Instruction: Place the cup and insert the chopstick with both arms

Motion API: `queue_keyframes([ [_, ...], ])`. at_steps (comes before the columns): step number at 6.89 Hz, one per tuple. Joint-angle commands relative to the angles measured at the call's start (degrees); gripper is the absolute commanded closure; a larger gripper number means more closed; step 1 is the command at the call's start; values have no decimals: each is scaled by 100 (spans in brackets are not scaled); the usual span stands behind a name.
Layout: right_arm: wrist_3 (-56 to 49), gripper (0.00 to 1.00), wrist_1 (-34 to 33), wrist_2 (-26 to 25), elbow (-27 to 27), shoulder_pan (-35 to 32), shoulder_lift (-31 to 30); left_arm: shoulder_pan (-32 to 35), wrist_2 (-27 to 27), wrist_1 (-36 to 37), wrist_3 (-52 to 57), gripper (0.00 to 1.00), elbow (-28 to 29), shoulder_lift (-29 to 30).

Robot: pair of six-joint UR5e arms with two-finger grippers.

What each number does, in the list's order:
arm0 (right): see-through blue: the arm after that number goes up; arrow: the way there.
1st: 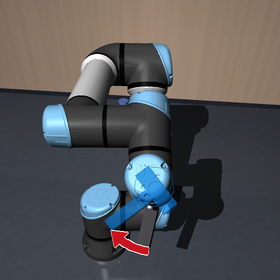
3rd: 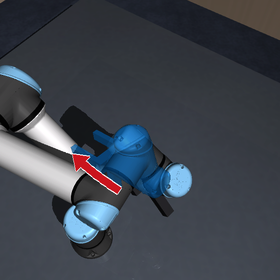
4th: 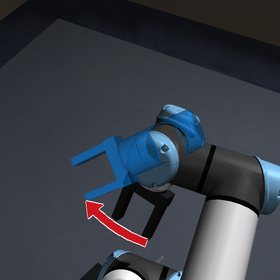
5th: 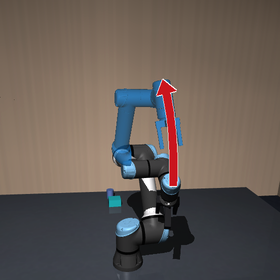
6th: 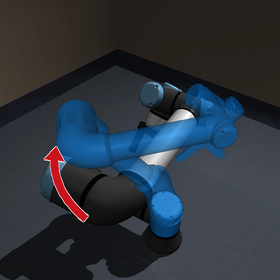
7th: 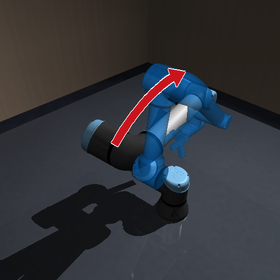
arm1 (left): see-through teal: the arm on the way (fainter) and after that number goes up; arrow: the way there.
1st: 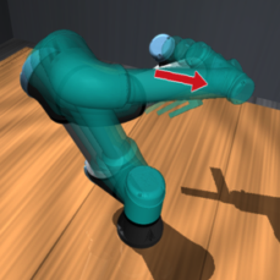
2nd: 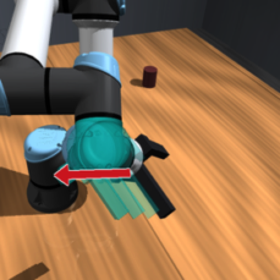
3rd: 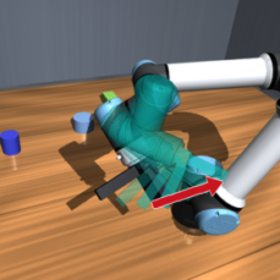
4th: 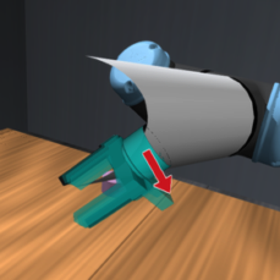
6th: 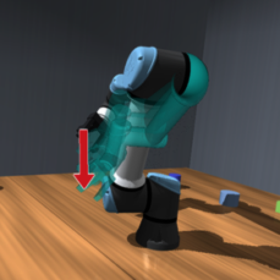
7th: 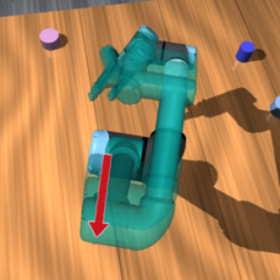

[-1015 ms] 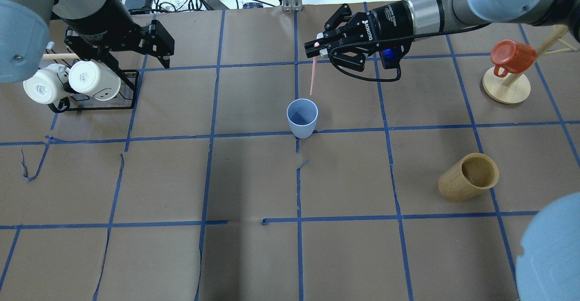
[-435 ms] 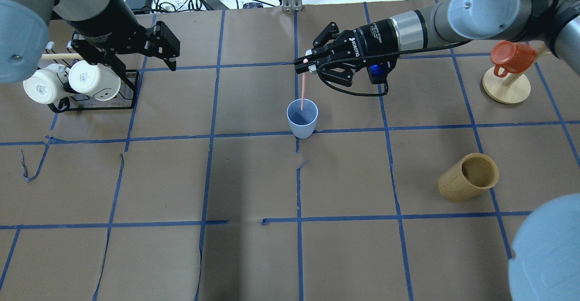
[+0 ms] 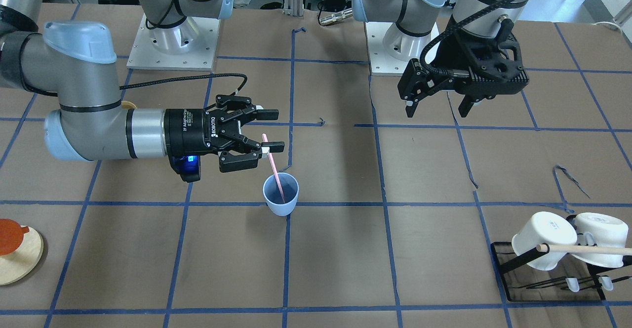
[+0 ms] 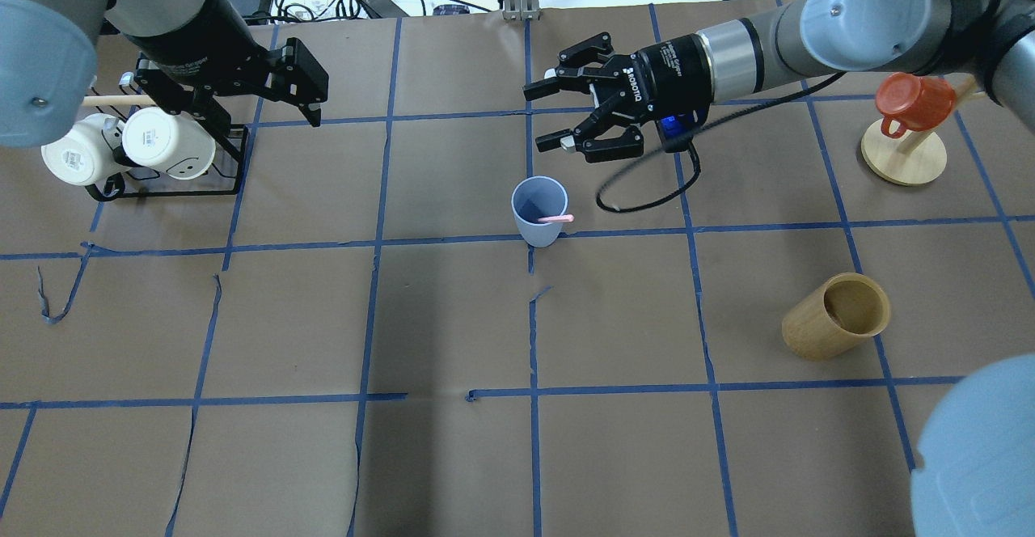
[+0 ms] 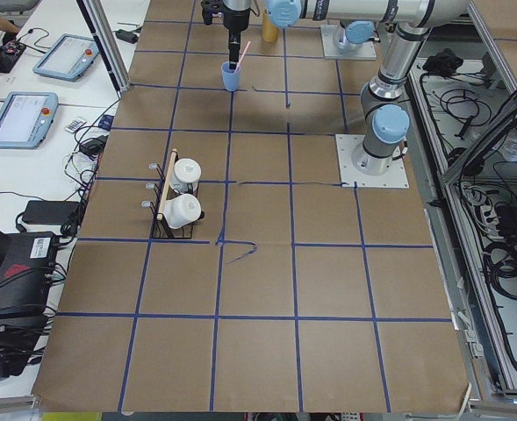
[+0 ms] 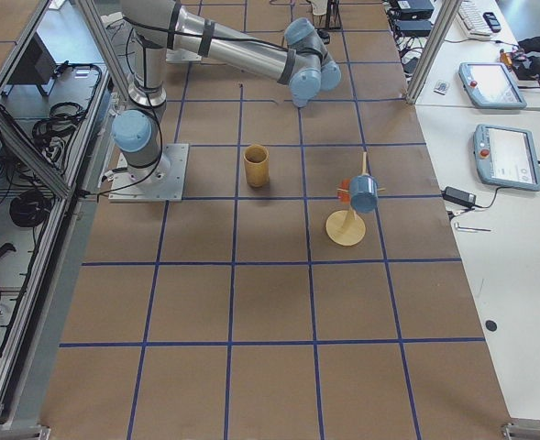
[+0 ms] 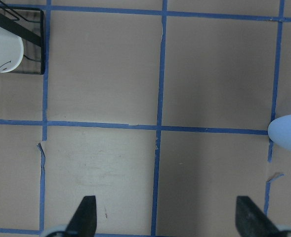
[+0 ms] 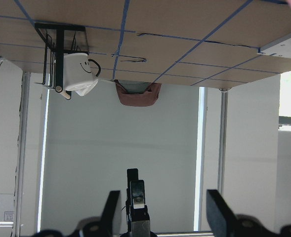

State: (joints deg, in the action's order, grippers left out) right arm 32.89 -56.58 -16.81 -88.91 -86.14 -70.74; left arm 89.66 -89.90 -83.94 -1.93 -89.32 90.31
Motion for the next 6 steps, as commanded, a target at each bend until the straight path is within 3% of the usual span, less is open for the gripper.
queue_keyframes([
  [1, 1098, 1, -934, -1008, 276, 1, -412, 16, -1, 1, 0, 0, 2, 4],
  [2, 1610, 0, -1577, -2079, 513, 1, -588, 16, -1, 1, 0, 0, 2, -5],
  [3, 1571, 0, -1584, -3169, 724, 9, -720, 16, -1, 1, 0, 0, 2, 4],
  [4, 1501, 0, -1549, -3754, 743, 35, -826, 16, -1, 1, 0, 0, 2, 4],
  [6, -194, 0, -1540, -5737, 761, 18, -1238, 34, -1, 1, 0, 0, -6, -5],
])
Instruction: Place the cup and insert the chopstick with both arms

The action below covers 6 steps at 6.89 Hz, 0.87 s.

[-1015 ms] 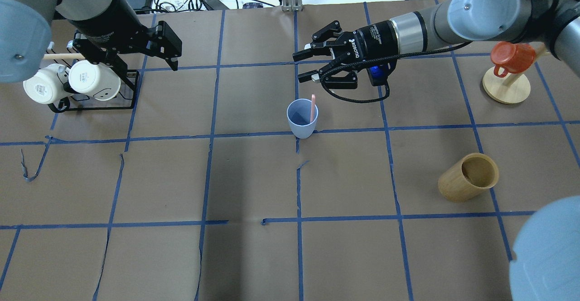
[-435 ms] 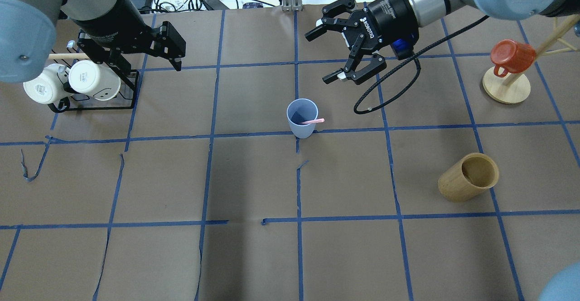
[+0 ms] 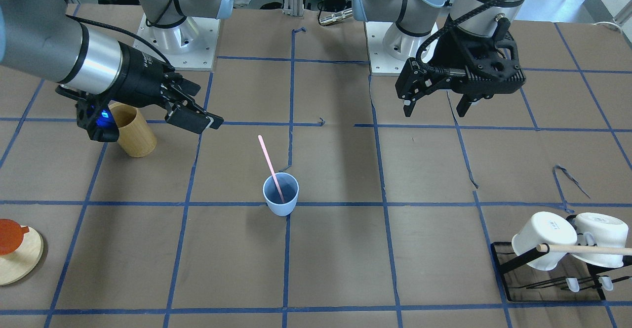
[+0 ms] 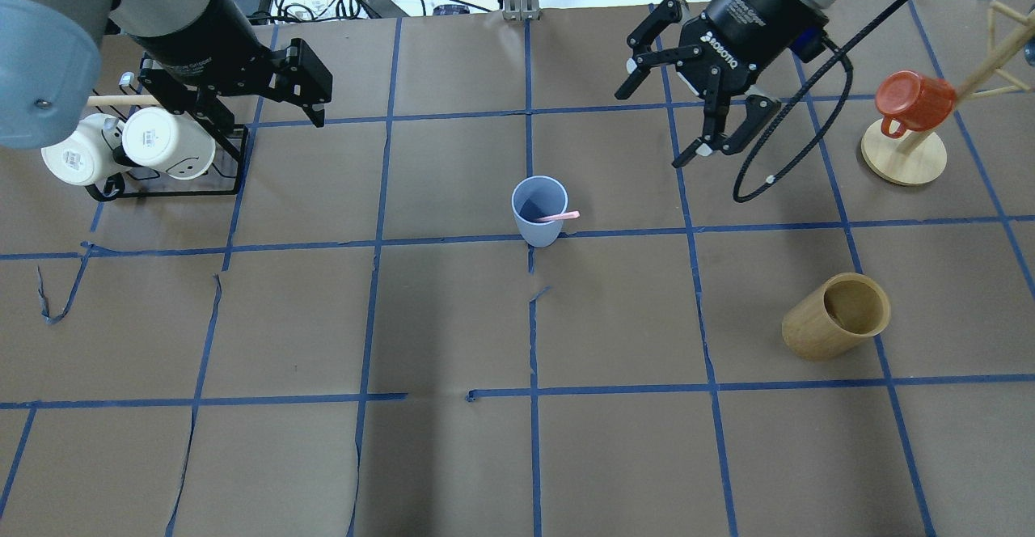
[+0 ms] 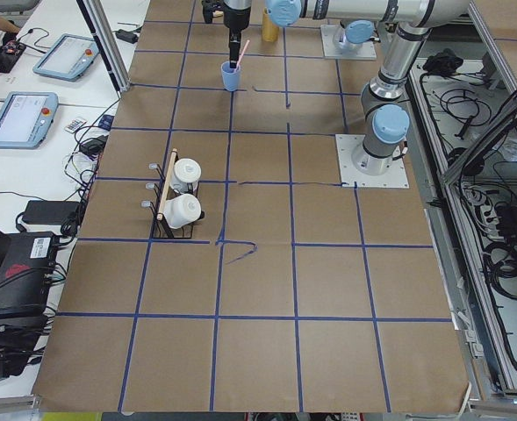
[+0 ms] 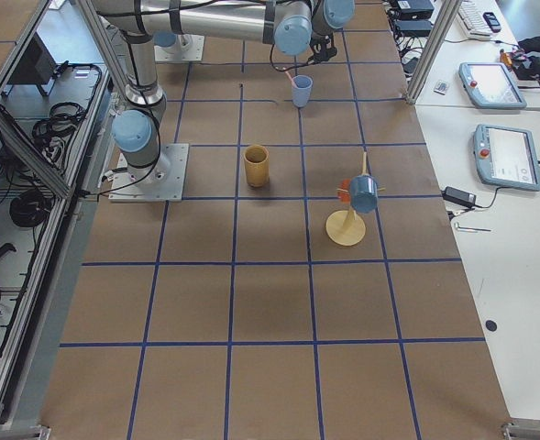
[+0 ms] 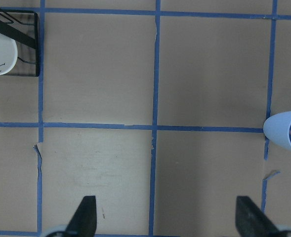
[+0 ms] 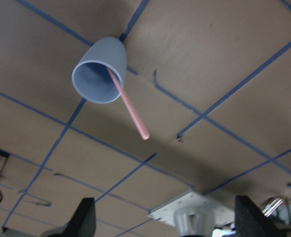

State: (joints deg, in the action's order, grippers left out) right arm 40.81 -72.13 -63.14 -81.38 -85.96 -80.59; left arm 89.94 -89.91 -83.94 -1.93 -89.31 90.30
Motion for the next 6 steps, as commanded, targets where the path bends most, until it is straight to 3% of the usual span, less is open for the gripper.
queue_keyframes([
  [1, -1657, 0, -20, -1748, 17, -8, -369, 6, 9, 0, 0, 0, -8, -3],
  [2, -2630, 5, -108, -2163, -1, -17, -483, 6, 9, 0, 0, 0, -8, -3],
  [4, -4600, 0, -740, -3015, -36, 45, -554, 14, 9, 9, 0, 0, -34, -30],
  [6, -4547, 0, -750, -3038, -62, 19, -720, 15, 9, 9, 9, 0, -43, -30],
])
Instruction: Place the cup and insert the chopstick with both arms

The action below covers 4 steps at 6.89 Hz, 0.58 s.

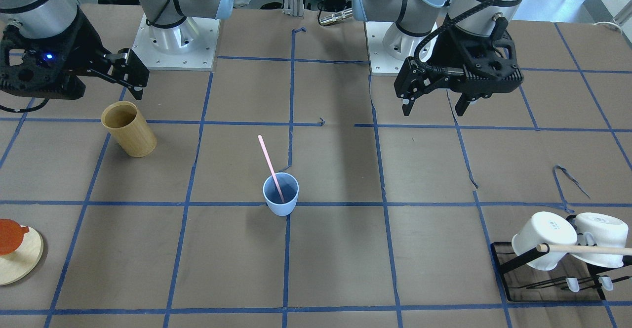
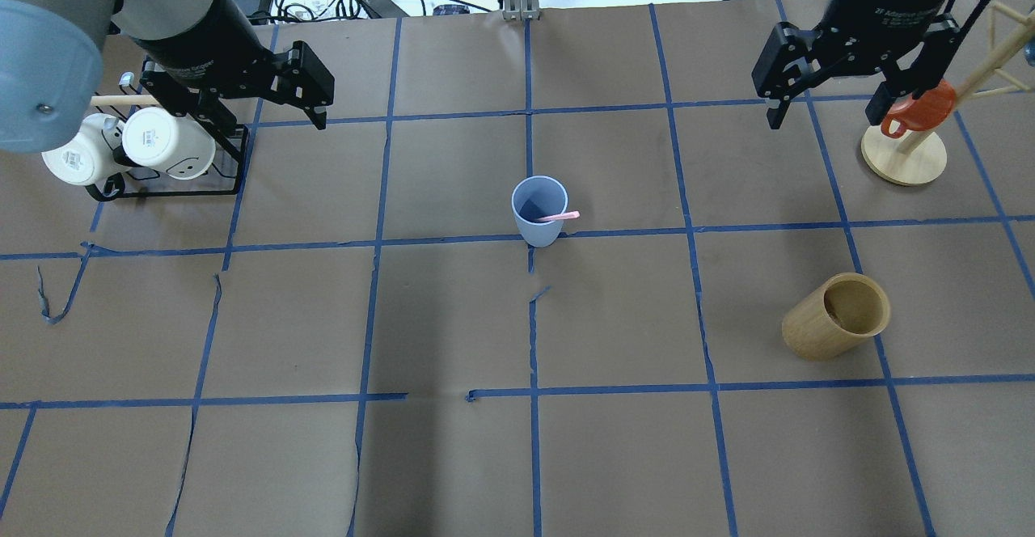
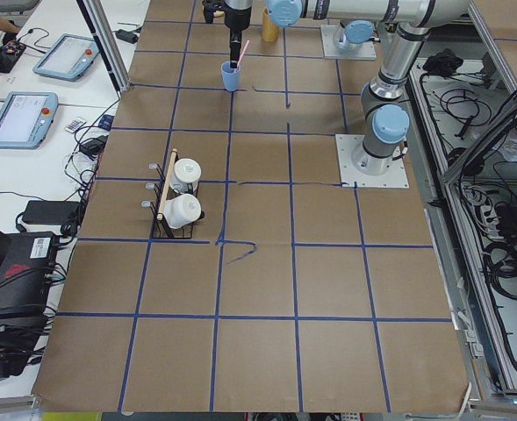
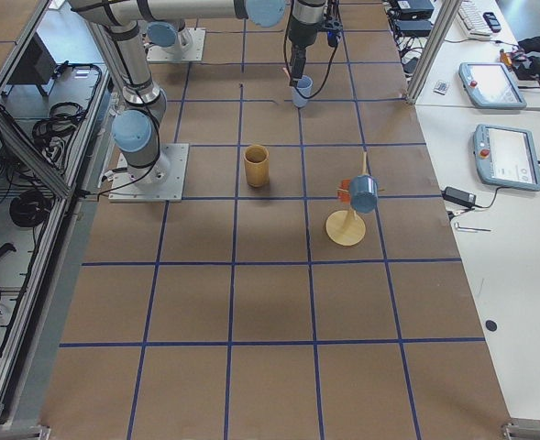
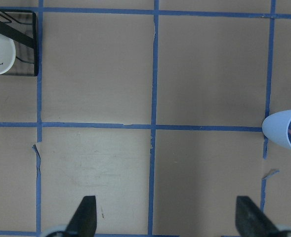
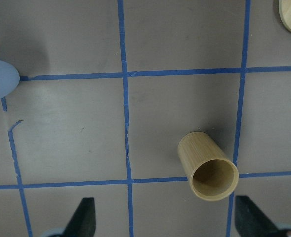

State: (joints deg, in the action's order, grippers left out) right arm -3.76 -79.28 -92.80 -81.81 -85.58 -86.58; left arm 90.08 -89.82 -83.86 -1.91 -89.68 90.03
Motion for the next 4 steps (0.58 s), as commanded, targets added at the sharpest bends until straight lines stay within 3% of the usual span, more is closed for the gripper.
queue_keyframes([
  [1, 154, 0, -52, -63, -150, -72, -226, -7, 0, 1, -2, 0, -5, -3],
  [4, 288, 0, -597, -54, -827, -257, -718, 1, 9, 1, -2, 0, -5, 5],
])
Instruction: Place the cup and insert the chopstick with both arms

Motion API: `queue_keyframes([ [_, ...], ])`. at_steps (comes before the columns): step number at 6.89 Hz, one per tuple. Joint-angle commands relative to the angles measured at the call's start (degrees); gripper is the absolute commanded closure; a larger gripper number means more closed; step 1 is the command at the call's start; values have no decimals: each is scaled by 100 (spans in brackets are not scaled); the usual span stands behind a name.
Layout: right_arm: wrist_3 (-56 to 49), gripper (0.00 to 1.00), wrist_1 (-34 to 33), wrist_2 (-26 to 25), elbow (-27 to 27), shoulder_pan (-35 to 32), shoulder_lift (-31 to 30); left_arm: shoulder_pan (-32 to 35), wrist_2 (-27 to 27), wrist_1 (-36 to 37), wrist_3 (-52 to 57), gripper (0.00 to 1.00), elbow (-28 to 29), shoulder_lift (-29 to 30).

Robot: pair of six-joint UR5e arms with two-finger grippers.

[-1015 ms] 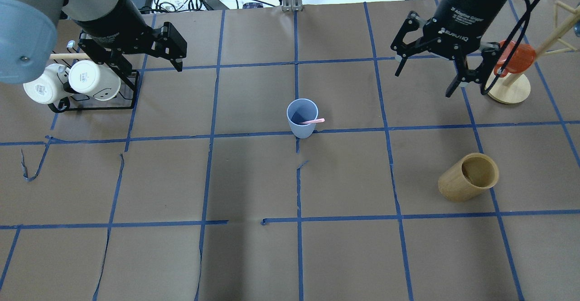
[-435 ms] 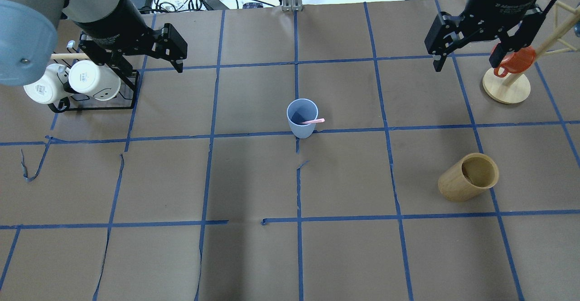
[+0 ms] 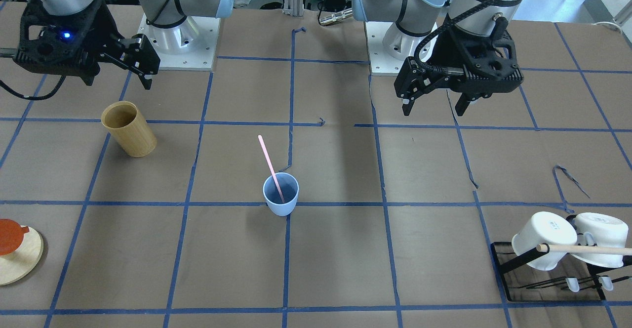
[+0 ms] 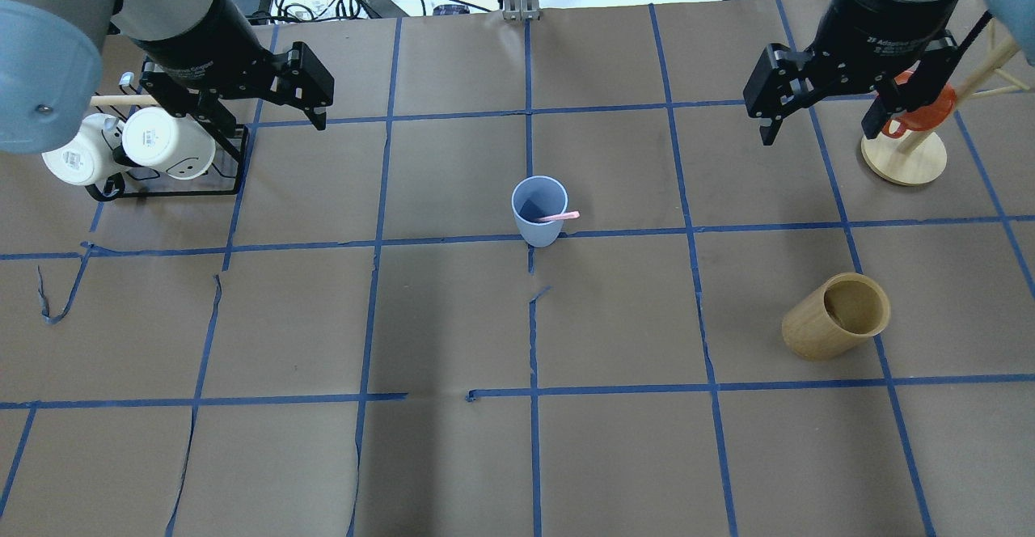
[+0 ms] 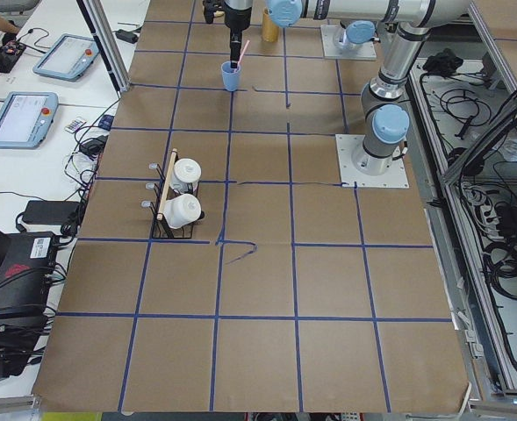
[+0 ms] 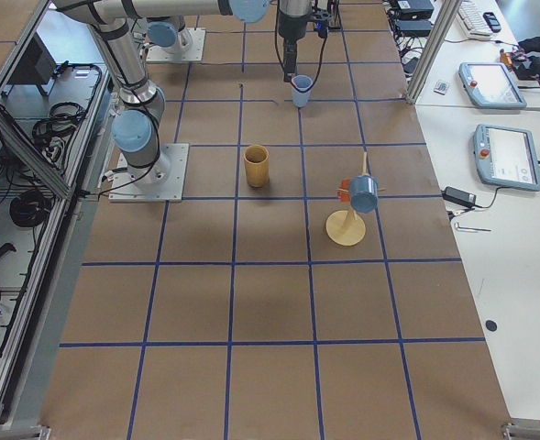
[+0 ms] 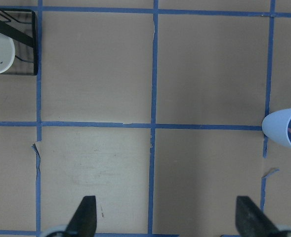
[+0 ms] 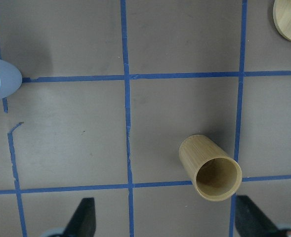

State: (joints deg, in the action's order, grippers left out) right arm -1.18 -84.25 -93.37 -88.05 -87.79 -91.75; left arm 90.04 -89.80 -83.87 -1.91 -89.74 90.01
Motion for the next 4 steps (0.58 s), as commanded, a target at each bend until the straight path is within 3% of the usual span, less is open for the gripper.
queue_keyframes([
  [1, 30, 0, -92, 3, -213, -36, -212, 5, 7, 2, -2, 0, 9, 8],
  [4, 38, 0, -66, -15, -222, -36, -203, 13, 15, 2, -2, 0, 0, 8],
])
